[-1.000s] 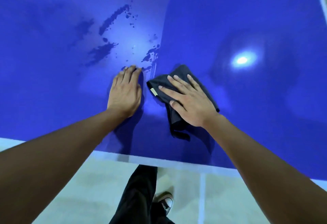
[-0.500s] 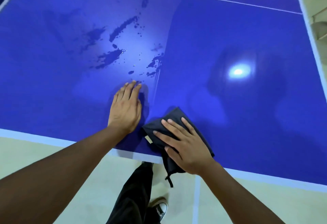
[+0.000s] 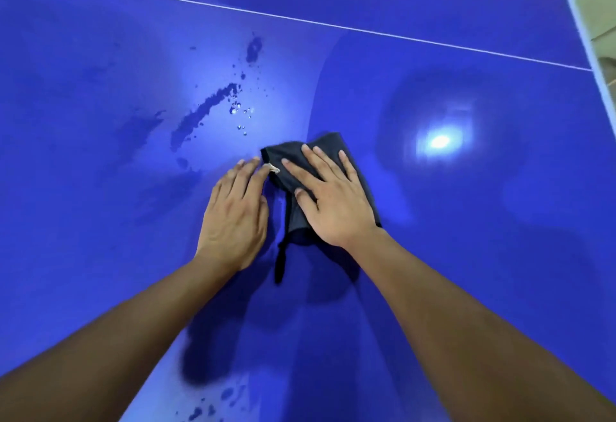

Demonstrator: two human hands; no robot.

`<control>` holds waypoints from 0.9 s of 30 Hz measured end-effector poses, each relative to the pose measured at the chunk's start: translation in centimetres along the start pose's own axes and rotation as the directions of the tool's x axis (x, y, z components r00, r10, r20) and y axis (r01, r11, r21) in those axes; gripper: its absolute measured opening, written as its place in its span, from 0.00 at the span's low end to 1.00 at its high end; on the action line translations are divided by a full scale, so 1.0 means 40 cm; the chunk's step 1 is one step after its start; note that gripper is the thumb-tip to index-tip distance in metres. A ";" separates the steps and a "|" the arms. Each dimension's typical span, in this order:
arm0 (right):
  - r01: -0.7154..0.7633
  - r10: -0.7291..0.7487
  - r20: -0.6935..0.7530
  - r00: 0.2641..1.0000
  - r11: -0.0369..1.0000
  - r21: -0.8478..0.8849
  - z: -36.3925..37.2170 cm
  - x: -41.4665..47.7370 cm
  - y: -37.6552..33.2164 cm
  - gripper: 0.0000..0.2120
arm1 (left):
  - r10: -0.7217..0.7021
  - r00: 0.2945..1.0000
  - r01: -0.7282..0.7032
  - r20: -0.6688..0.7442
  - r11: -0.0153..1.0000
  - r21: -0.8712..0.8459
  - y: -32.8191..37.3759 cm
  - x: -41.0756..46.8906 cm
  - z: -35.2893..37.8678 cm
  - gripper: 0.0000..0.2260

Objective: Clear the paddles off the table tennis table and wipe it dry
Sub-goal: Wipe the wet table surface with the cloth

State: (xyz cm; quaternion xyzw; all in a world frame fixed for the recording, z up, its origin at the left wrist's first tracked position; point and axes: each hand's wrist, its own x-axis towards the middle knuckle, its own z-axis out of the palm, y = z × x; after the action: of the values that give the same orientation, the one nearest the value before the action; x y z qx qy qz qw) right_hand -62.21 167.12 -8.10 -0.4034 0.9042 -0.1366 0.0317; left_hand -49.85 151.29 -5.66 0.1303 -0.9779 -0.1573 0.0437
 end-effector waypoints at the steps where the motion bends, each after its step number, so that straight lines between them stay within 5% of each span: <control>1: -0.024 0.024 -0.004 1.000 1.000 -0.002 -0.003 0.040 0.019 0.25 | 0.006 1.000 -0.006 -0.001 1.000 0.000 0.000 0.029 0.001 0.23; 17: -0.315 0.316 -0.042 0.948 0.949 0.026 -0.084 0.543 0.331 0.26 | 0.149 0.989 -0.149 -0.005 0.987 -0.051 0.197 0.298 0.094 0.22; 22: -0.238 0.238 -0.017 0.971 0.971 0.008 -0.089 0.557 0.398 0.26 | 0.131 0.991 -0.131 -0.006 0.990 -0.047 0.326 0.327 0.143 0.22; 27: -0.334 0.337 -0.058 0.940 0.941 0.056 -0.154 0.496 0.619 0.26 | 0.023 1.000 -0.022 0.016 0.999 -0.038 0.431 0.364 0.201 0.24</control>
State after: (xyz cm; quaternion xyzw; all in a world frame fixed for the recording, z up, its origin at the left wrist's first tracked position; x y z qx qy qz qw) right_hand -94.44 169.62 -7.88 -0.2377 0.9570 -0.1632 0.0332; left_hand -69.05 165.54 -7.12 0.1170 -0.9765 -0.1764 0.0398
